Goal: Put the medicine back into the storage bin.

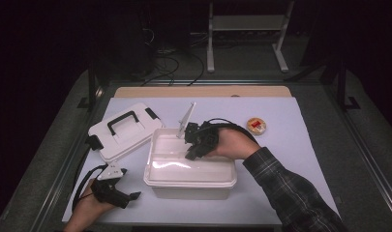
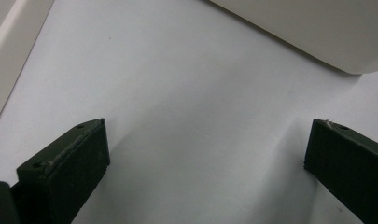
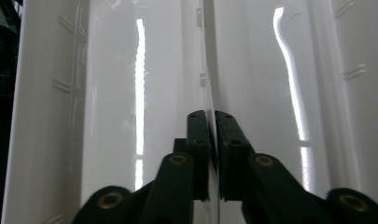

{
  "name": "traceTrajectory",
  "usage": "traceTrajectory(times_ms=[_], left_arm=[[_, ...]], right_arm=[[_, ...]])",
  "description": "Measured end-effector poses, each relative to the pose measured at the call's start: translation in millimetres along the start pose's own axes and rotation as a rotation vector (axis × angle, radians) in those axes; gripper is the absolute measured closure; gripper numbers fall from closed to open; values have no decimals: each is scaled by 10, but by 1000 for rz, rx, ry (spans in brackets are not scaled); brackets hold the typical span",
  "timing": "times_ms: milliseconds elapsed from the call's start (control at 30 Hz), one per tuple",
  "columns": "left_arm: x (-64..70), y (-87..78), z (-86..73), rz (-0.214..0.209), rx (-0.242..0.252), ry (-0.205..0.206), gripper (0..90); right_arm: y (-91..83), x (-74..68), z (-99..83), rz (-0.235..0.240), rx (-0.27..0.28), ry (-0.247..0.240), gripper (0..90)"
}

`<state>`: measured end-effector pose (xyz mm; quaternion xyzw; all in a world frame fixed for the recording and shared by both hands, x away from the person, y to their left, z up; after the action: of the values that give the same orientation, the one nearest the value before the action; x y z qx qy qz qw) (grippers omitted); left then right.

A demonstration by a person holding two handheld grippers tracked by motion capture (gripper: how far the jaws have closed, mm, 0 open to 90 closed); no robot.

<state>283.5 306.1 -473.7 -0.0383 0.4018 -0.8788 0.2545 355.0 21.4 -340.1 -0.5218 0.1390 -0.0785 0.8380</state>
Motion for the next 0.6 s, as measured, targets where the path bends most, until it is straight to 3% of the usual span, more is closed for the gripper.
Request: traceTrajectory(times_ms=[267,600], left_arm=[[-2,0,0,-1,0,1,0],[-2,0,-1,-1,0,0,0]], right_arm=[[-3,5,12,7,-16,-24,890],[-21,11,13,13,2,-40,892]])
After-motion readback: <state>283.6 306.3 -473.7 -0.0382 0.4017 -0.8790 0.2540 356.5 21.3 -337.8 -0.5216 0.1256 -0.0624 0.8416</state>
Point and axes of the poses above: each handheld gripper's, and its own axes: y roughly forward along the jaws, z roughly out of its top, x roughly to its right, the point moved 3 cm from there along y, roughly forward along the jaws, and after that the axes turned 12 degrees about y, right-handed, at the moved point
